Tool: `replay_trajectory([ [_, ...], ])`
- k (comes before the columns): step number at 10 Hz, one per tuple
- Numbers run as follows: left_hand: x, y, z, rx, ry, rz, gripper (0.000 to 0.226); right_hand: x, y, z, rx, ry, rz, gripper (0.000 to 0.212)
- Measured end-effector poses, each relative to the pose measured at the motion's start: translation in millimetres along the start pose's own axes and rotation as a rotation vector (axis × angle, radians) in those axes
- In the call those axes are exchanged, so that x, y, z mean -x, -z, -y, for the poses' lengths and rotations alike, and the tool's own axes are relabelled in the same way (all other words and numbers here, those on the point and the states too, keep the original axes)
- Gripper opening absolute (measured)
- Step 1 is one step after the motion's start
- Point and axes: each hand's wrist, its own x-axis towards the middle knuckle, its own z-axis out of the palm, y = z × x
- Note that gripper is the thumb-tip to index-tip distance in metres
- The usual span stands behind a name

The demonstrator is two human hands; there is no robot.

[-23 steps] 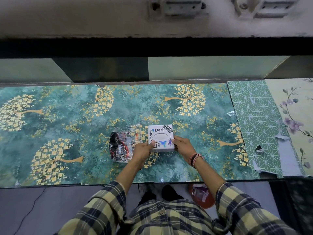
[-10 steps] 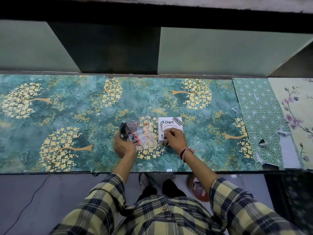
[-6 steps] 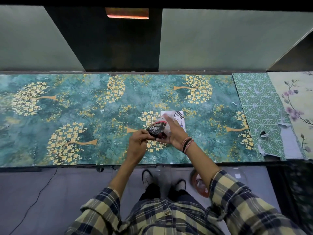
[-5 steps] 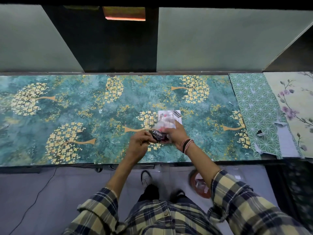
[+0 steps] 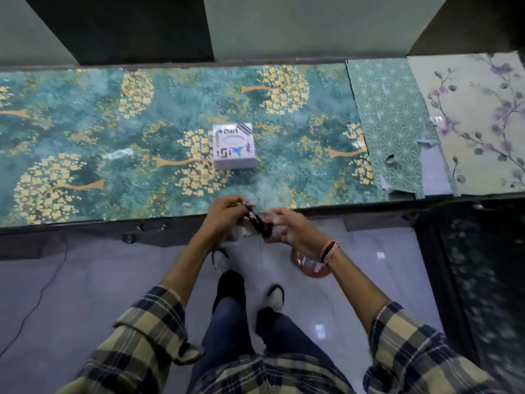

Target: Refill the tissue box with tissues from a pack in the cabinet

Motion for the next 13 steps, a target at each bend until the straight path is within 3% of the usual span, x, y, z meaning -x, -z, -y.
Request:
replay_trajectory([
  [1,12.5,-31.9,24.2,-0.001,0.042,-0.031,0.023,32.5,20.6,-36.4,-0.062,0.054,-0.036,0.048],
  [2,14.3,-68.4,56.5,0.022,0.157,-0.027,0.024,53.7,37.0,-77.5,0.276,0.209,-0.214,0.040],
  [3,6.4,-96.4,90.6,0.126,0.357,0.056,0.026,56.7,58.5,-116.7,0.299,0.176,-0.435,0.031],
  [4,-9.6,-115.7,130.7,0.124,0.477,0.155,0.019,49.4,91.0,-166.0,0.257,0.026,-0.637,0.032],
  [5,-34.1,-134.9,171.4,0.103,0.485,0.077,0.020,26.3,134.3,-225.0,0.218,-0.143,-0.812,0.028],
  [6,-55.2,-152.2,202.7,0.182,0.497,0.053,0.018,-9.2,172.1,-272.8,0.242,-0.308,-0.787,0.007],
  [7,-90.2,-170.0,251.8,0.228,0.497,0.059,0.019,-53.7,204.8,-320.4,0.281,-0.318,-0.866,0.027],
  [9,-153.3,-188.0,351.7,0.291,0.436,0.123,0.017,-140.7,256.5,-416.7,0.784,-0.305,-0.930,0.031],
  [10,-180.7,-188.3,396.9,0.328,0.413,0.123,0.018,-183.0,276.8,-463.5,0.792,-0.312,-1.003,0.036],
  [11,-204.5,-183.8,431.0,0.339,0.410,0.137,0.023,-225.3,304.4,-531.9,1.013,-0.362,-0.711,0.071],
  [12,-210.6,-178.0,443.0,0.330,0.421,0.130,0.030,-229.4,302.9,-530.6,1.185,-0.568,-0.406,0.060],
  [13,-195.2,-172.3,433.8,0.344,0.444,0.139,0.030,-202.7,274.6,-496.7,1.031,-0.392,-0.704,0.043],
])
